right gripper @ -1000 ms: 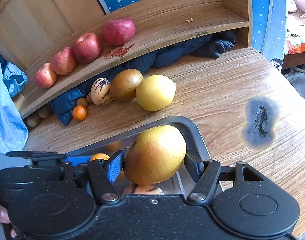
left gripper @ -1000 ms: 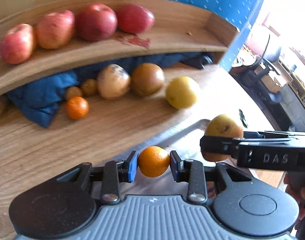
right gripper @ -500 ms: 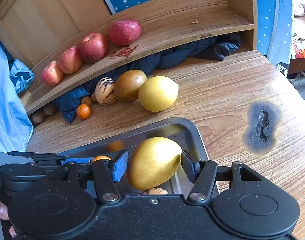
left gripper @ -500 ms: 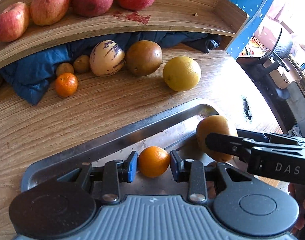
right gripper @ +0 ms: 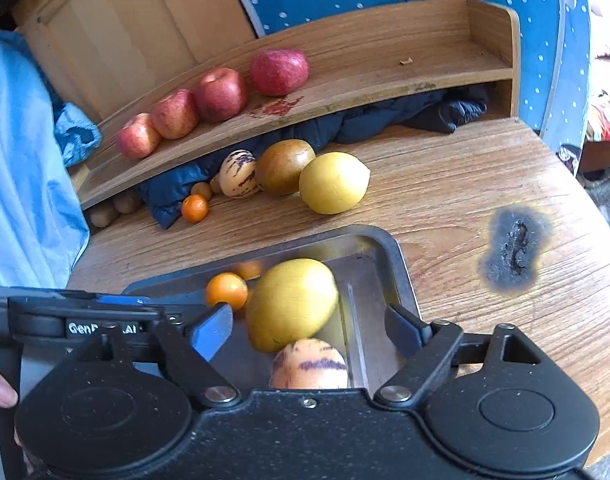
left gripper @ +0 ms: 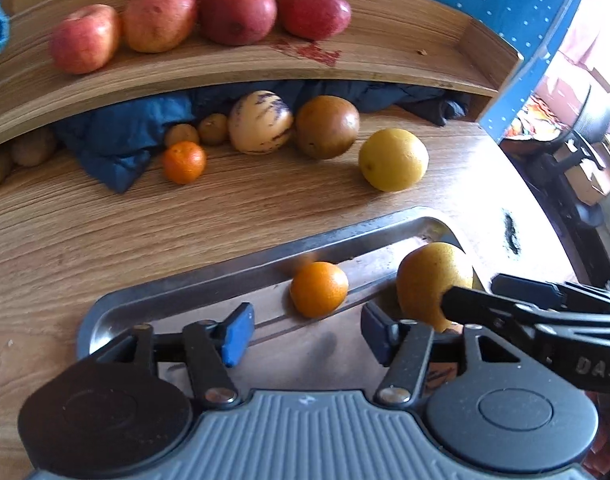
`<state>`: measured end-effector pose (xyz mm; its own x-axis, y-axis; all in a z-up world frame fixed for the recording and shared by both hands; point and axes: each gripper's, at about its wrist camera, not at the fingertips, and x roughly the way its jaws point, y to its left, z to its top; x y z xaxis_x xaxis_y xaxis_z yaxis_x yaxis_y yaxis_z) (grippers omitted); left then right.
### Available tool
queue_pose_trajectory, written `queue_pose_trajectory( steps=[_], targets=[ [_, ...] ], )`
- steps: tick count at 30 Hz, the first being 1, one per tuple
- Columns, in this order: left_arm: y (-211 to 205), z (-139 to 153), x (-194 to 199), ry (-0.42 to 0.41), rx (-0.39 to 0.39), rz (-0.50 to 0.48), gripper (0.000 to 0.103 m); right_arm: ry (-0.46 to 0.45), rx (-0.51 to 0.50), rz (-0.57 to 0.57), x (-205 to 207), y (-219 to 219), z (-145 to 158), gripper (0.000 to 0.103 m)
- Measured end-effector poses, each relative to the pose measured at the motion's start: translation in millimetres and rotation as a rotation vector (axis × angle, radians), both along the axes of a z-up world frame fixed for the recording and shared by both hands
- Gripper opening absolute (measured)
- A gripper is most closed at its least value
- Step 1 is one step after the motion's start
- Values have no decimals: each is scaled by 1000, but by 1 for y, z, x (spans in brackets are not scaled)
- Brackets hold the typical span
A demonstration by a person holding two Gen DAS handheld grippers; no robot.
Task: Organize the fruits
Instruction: 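Open both tools to drop the orange and pear onto the tray, then grasp a tangerine with the left tool while the right tool grasps a lemon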
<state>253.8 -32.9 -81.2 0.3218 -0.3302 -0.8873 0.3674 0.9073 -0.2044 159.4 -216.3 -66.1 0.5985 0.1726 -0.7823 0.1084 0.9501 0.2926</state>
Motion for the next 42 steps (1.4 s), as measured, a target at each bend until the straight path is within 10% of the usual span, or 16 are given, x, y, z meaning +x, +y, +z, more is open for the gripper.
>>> queue_pose_trajectory(
  steps=[11,28,42],
  targets=[
    [25,14,-43,-53,71,125,102,-4,-49,126,-45,12,6,102],
    [72,11,-139,-29,147,284,102,100,-89,189,-92,12,-10,102],
    [77,19,-145,-7,213,266,102,60,-82,169,-69,15,1,102]
  ],
)
